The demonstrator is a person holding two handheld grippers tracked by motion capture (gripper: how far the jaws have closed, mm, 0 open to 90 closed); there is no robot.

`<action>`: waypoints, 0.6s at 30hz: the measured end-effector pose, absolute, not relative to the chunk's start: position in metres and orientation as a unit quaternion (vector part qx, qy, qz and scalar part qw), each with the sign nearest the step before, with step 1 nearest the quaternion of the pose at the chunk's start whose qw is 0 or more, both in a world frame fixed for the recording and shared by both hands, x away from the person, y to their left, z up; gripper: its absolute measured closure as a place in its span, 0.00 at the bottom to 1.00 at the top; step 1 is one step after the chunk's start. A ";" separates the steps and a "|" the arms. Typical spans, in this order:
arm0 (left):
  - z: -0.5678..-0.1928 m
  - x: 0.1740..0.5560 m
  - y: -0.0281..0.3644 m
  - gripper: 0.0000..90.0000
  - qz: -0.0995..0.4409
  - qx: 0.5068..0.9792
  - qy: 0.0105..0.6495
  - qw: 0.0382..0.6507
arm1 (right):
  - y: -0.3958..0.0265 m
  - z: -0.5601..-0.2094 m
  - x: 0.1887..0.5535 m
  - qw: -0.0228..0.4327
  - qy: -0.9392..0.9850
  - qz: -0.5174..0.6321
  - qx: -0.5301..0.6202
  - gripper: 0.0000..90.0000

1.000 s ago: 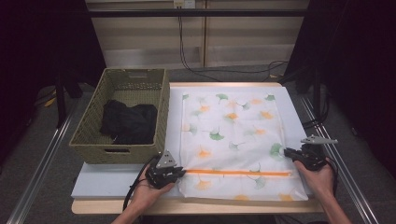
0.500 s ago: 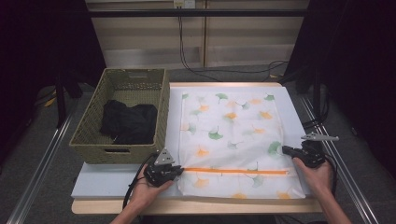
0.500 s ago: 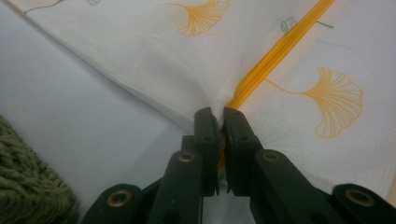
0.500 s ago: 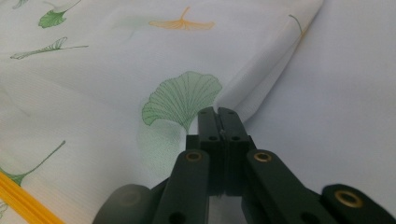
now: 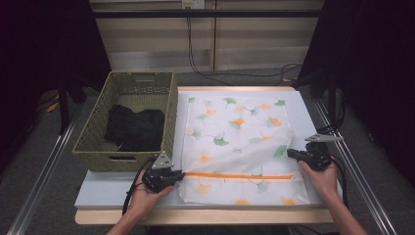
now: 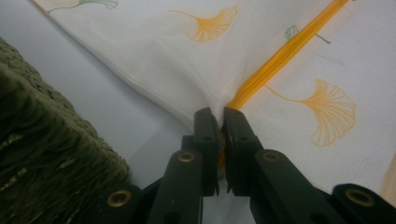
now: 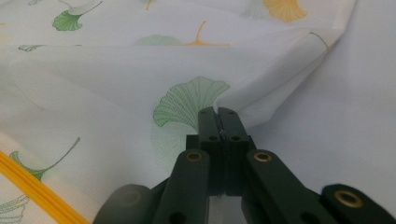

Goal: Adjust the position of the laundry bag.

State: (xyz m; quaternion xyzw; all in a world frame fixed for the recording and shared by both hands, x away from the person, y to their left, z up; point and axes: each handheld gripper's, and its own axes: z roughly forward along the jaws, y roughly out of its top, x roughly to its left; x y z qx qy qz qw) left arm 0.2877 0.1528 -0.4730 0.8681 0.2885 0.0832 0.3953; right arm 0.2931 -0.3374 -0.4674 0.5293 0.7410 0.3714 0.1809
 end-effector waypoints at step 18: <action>-0.472 0.286 0.168 0.94 0.085 0.867 0.301 0.387 | -0.316 -0.463 0.312 0.174 0.754 0.369 0.514 1.00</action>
